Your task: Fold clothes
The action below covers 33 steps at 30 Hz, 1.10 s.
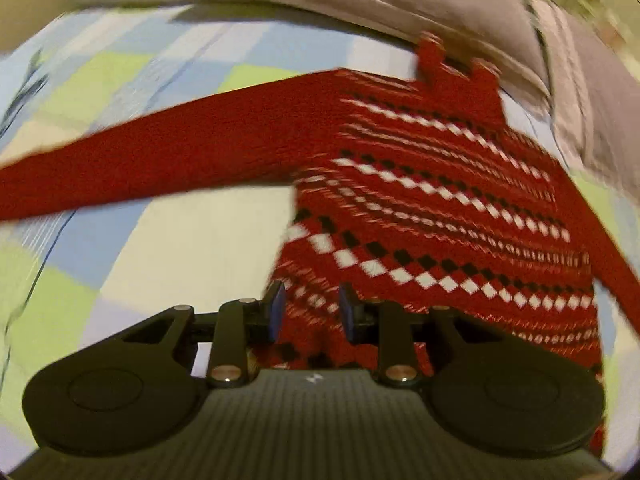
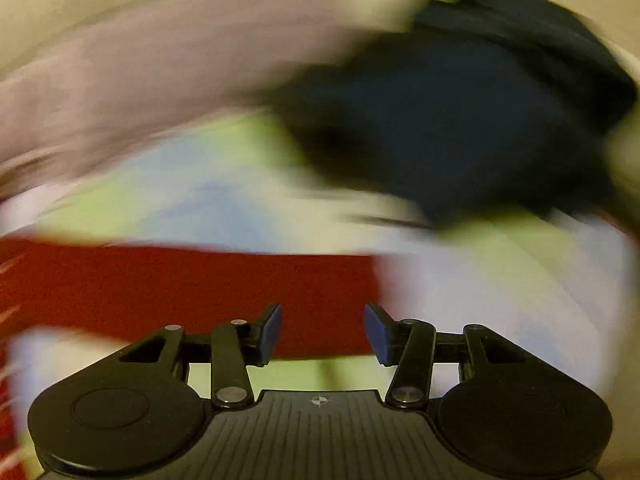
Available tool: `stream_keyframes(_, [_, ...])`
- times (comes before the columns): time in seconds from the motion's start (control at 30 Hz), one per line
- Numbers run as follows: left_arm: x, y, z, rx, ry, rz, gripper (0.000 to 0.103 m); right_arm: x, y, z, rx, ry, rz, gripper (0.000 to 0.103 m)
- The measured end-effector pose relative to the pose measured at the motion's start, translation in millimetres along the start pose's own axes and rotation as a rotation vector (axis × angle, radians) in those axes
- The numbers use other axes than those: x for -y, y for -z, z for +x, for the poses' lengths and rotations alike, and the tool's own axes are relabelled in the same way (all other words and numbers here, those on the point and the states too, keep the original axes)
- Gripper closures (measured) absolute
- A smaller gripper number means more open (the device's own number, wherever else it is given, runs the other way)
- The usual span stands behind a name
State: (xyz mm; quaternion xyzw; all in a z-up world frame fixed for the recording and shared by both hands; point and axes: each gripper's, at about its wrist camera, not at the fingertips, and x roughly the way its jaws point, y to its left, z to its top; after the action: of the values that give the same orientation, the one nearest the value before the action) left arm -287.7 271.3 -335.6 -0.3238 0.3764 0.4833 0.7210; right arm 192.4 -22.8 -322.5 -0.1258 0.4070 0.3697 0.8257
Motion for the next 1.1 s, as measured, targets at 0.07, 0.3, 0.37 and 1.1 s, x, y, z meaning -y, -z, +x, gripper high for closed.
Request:
stream_keyframes(0.07, [16.8,-4.3,13.3,0.019,0.018,0.101,0.08,-73.0,7.6,2.0,-0.027,-0.217,-0.12,0.067])
stream_keyframes(0.3, [27.7,2.0,53.4,0.004,0.046,0.246,0.08,-255.4,73.5,20.9,-0.071,-0.355,-0.436,0.067])
stream_keyframes(0.37, [12.3,27.1,37.7,0.01,0.08,0.247,0.08,-263.6,96.5,22.9,-0.112,-0.289,-0.485,0.067])
stream_keyframes(1.1, [-9.6,160.8,-55.7,-0.248,0.079,0.242,0.075,-204.7,204.1,-80.0,-0.37,-0.063,-0.405,0.067])
